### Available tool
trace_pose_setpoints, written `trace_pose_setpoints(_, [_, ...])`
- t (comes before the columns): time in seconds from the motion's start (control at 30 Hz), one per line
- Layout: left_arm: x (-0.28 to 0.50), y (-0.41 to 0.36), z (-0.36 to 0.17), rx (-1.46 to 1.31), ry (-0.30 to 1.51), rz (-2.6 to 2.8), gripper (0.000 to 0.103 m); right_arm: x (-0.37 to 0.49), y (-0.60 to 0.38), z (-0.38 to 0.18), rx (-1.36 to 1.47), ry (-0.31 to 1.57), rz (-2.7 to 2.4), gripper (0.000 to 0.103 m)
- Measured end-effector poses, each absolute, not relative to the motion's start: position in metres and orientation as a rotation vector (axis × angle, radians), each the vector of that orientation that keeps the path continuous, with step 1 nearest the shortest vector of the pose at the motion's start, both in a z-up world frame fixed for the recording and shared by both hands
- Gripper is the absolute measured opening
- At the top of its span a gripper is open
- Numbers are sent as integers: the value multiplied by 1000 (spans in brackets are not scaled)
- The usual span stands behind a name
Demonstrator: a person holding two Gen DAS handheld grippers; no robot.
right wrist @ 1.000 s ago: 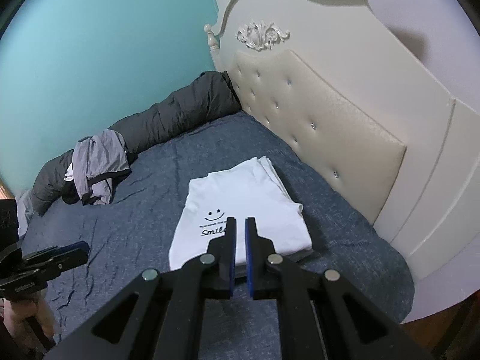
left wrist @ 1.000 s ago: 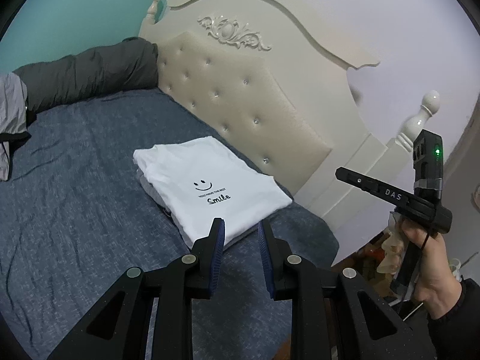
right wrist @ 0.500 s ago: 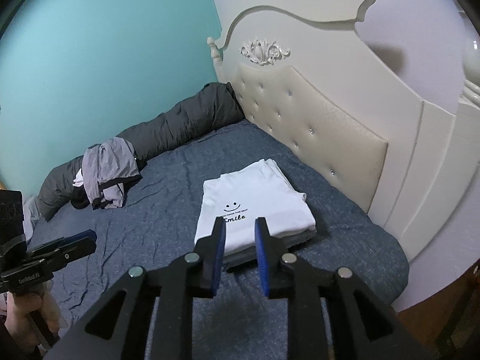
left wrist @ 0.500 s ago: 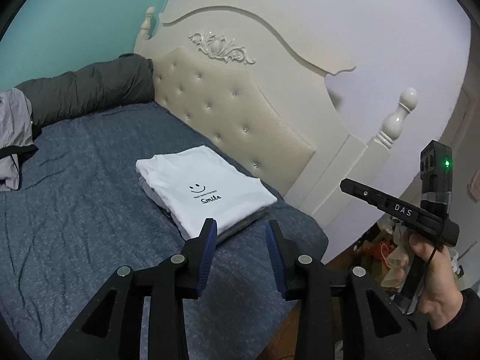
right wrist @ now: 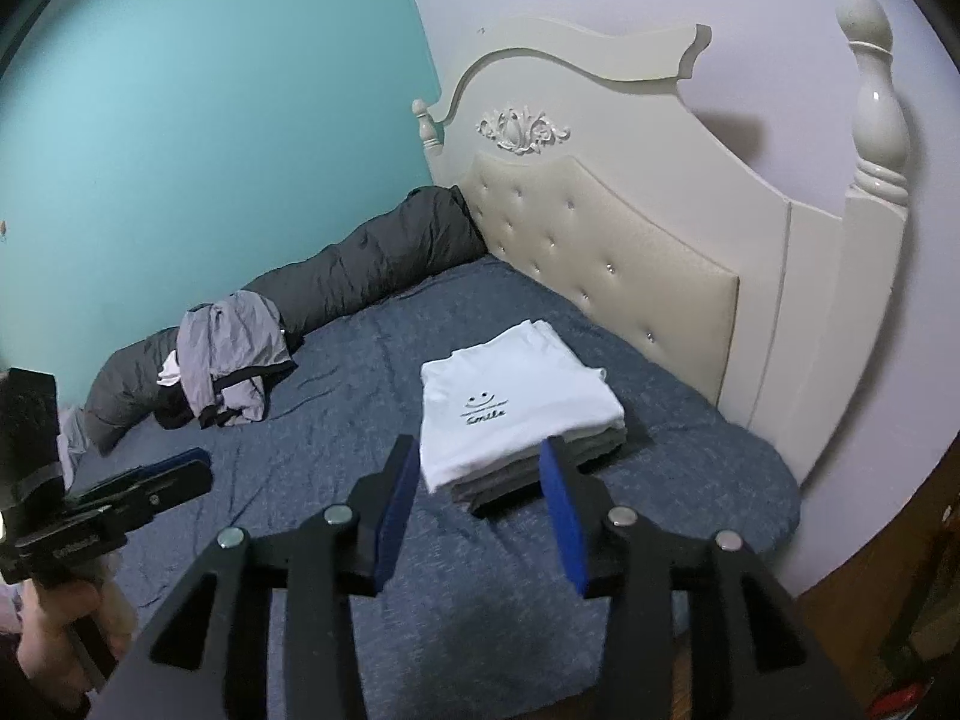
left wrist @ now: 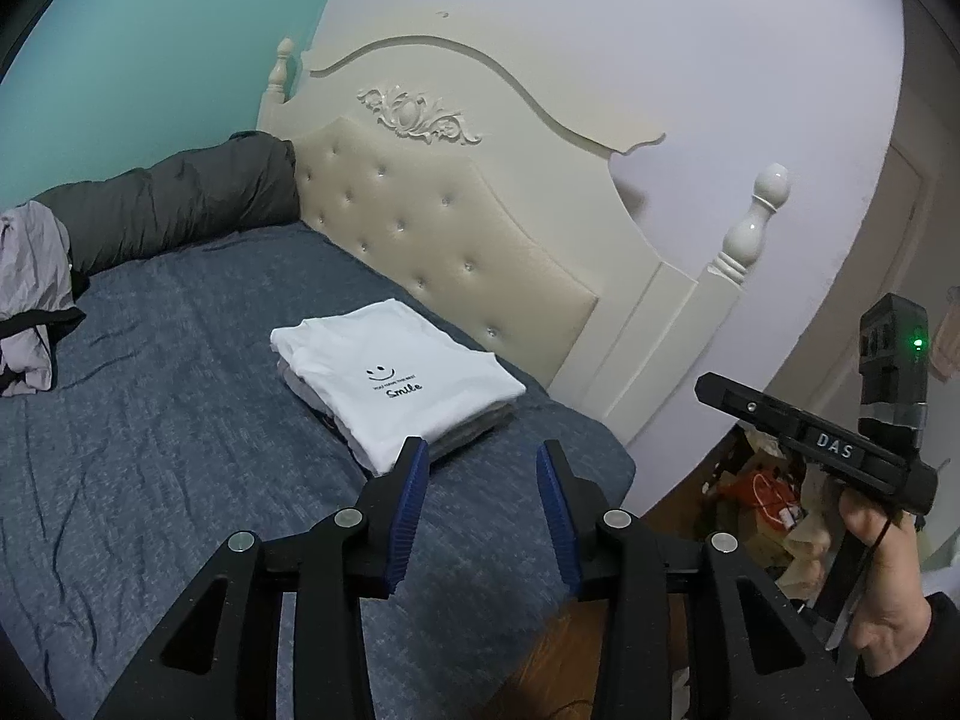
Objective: Fold clothes
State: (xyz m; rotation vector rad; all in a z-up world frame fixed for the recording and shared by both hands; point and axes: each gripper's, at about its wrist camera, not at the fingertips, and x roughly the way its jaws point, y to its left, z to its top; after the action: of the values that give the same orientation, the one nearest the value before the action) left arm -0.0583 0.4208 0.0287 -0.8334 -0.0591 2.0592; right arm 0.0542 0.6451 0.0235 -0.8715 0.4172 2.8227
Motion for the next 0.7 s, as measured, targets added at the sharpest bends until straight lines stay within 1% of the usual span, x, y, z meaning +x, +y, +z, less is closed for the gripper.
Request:
trace_pose_setpoints(0.03, [-55, 419, 29, -831, -59, 2057, 42, 58, 641, 25, -870, 399, 2817, 44])
trace_pose_setpoints(0.1, [-50, 414, 29, -826, -59, 2052, 43, 65, 637, 26, -860, 392, 2814, 55])
trace_pose_setpoints(0.37, [-31, 402, 29, -813, -34, 2038, 46, 91, 624, 28, -815, 389, 2779, 66])
trace_pose_setpoints(0.47, [-26, 399, 30, -806, -20, 2040, 47, 98, 618, 26, -806, 378, 2770, 68])
trace_pose_setpoints(0.7, [-15, 387, 34, -782, -12, 2046, 54, 114, 602, 25, -784, 333, 2757, 74])
